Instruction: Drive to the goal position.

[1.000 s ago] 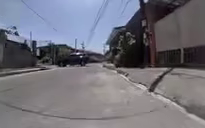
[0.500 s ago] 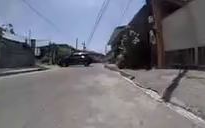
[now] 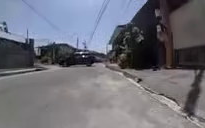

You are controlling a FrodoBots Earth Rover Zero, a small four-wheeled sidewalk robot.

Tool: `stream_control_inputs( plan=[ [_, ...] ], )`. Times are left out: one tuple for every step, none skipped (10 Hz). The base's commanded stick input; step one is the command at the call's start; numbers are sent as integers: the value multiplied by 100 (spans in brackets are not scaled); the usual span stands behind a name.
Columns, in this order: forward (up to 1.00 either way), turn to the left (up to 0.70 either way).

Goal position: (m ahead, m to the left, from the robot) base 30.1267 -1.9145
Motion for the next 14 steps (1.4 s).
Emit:
stream_control_inputs(
  plan=[
    [100, 2],
    [100, 2],
    [100, 2],
    [100, 2],
    [100, 2],
    [100, 2],
    [100, 2],
    [100, 2],
    [100, 2],
    [100, 2],
    [100, 2],
    [100, 2],
    [100, 2],
    [100, 2]
  ],
)
